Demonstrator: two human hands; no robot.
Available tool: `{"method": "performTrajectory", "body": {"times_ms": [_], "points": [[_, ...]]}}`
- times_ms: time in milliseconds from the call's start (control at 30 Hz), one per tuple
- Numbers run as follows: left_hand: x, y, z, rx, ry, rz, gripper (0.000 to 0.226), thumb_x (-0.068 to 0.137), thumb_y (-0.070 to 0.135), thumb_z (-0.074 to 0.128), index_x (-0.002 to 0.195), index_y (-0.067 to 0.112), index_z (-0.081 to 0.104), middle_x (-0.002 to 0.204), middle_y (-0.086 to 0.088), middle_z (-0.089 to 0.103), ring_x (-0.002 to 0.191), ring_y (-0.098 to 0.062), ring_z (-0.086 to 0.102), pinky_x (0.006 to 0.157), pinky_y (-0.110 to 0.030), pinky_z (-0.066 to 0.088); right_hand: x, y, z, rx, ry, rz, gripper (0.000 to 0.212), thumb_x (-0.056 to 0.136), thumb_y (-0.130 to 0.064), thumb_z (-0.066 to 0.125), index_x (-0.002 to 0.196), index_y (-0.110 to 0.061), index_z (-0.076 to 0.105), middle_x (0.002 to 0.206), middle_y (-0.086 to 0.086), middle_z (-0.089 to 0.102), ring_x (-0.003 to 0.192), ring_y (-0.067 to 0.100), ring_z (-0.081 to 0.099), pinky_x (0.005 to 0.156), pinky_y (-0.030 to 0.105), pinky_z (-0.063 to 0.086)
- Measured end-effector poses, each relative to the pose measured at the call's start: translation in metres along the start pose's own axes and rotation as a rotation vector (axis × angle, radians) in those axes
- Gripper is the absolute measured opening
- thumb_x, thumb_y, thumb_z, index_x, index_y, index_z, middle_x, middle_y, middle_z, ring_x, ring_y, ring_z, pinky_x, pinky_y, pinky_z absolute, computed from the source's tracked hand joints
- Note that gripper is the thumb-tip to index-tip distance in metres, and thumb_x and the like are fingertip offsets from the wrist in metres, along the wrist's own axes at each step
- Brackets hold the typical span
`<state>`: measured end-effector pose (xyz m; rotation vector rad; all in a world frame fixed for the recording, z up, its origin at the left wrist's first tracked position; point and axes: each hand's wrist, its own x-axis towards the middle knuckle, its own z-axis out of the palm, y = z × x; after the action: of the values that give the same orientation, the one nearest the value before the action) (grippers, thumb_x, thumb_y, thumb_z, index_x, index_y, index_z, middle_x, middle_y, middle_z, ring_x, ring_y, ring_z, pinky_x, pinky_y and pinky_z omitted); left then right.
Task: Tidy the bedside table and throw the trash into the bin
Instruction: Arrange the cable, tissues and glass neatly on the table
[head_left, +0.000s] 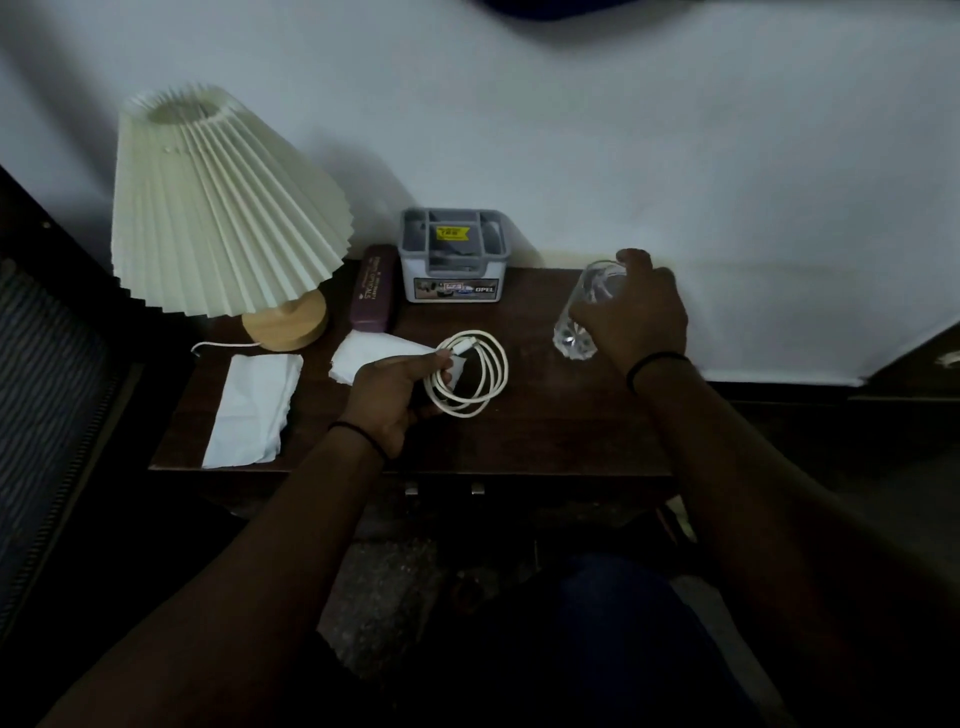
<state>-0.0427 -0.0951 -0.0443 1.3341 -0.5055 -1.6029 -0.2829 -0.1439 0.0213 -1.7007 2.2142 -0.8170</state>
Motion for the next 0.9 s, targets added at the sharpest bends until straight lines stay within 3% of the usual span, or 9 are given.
{"method": "performTrajectory", "body": {"times_ms": [100, 267, 400, 500, 567, 600, 700, 800, 900], "points": [[-0.001, 0.001, 0.0, -0.003, -0.003, -0.012, 0.029, 0.08, 0.017, 0.076, 0.102, -0.002, 0.073, 0.09, -0.011, 0.071, 0.079, -0.021, 0.068, 0.068, -0.034, 0.057, -0.005, 0.007, -0.006, -0.042, 0.022, -0.004, 0.079, 0.069, -0.045, 0.072, 0.138, -0.022, 0.041, 0.123, 0.017, 0.057, 0.113, 0.037, 0.056, 0.093, 0.041, 0.047], [-0.001, -0.002, 0.002, 0.015, -0.005, 0.01, 0.024, 0.082, 0.016, 0.073, 0.099, -0.001, 0.073, 0.081, -0.007, 0.071, 0.07, -0.015, 0.067, 0.061, -0.029, 0.056, -0.006, 0.018, -0.011, -0.136, 0.085, 0.021, 0.083, 0.065, -0.043, 0.073, 0.135, -0.021, 0.035, 0.118, 0.017, 0.058, 0.109, 0.041, 0.057, 0.088, 0.046, 0.046], [0.001, -0.004, 0.003, 0.028, -0.002, 0.015, 0.021, 0.083, 0.017, 0.073, 0.097, 0.001, 0.073, 0.083, -0.007, 0.071, 0.071, -0.015, 0.067, 0.067, -0.032, 0.055, -0.009, 0.016, -0.01, -0.201, 0.092, 0.045, 0.08, 0.067, -0.044, 0.071, 0.135, -0.021, 0.036, 0.121, 0.015, 0.057, 0.111, 0.041, 0.054, 0.089, 0.046, 0.043], [0.001, -0.003, 0.003, 0.016, -0.006, 0.006, 0.024, 0.085, 0.018, 0.071, 0.101, 0.0, 0.072, 0.083, -0.006, 0.07, 0.072, -0.014, 0.065, 0.067, -0.031, 0.055, -0.023, 0.004, -0.008, -0.183, 0.372, -0.032, 0.062, 0.073, -0.048, 0.066, 0.126, -0.022, 0.049, 0.126, 0.008, 0.054, 0.114, 0.033, 0.052, 0.09, 0.043, 0.042], [0.0, -0.001, 0.002, 0.006, -0.011, -0.008, 0.022, 0.085, 0.018, 0.071, 0.1, 0.002, 0.073, 0.082, -0.004, 0.07, 0.071, -0.013, 0.066, 0.068, -0.03, 0.054, -0.037, -0.012, -0.005, -0.021, 0.543, -0.184, 0.038, 0.081, -0.042, 0.061, 0.111, -0.02, 0.058, 0.115, 0.004, 0.059, 0.108, 0.027, 0.054, 0.087, 0.039, 0.042], [-0.001, 0.0, 0.002, 0.001, -0.009, -0.016, 0.018, 0.086, 0.019, 0.071, 0.097, 0.004, 0.073, 0.08, -0.002, 0.07, 0.071, -0.012, 0.066, 0.068, -0.03, 0.054, -0.045, -0.021, -0.001, 0.067, 0.546, -0.258, 0.028, 0.085, -0.038, 0.058, 0.104, -0.018, 0.061, 0.107, 0.004, 0.061, 0.103, 0.026, 0.056, 0.087, 0.038, 0.043], [-0.001, 0.002, 0.001, 0.004, -0.011, -0.03, 0.013, 0.086, 0.019, 0.07, 0.091, 0.008, 0.073, 0.077, 0.0, 0.071, 0.07, -0.011, 0.066, 0.066, -0.028, 0.054, -0.07, -0.043, 0.021, 0.325, 0.311, -0.192, 0.022, 0.09, -0.035, 0.057, 0.095, -0.015, 0.066, 0.094, 0.003, 0.067, 0.091, 0.019, 0.06, 0.084, 0.034, 0.047], [0.0, 0.003, 0.0, 0.011, -0.011, -0.024, 0.024, 0.083, 0.019, 0.073, 0.1, 0.002, 0.073, 0.087, -0.007, 0.073, 0.078, -0.018, 0.068, 0.069, -0.032, 0.057, -0.085, -0.045, 0.045, 0.372, -0.059, 0.079, 0.043, 0.087, -0.05, 0.06, 0.114, -0.016, 0.066, 0.11, 0.002, 0.07, 0.104, 0.017, 0.063, 0.088, 0.024, 0.045], [0.0, 0.003, -0.002, 0.18, 0.02, 0.092, 0.02, 0.08, 0.017, 0.076, 0.091, 0.001, 0.074, 0.091, -0.017, 0.073, 0.084, -0.029, 0.069, 0.081, -0.042, 0.058, -0.081, -0.04, 0.051, 0.33, -0.176, -0.039, 0.05, 0.084, -0.047, 0.067, 0.122, -0.016, 0.065, 0.121, 0.001, 0.068, 0.112, 0.015, 0.062, 0.098, 0.029, 0.047]]}}
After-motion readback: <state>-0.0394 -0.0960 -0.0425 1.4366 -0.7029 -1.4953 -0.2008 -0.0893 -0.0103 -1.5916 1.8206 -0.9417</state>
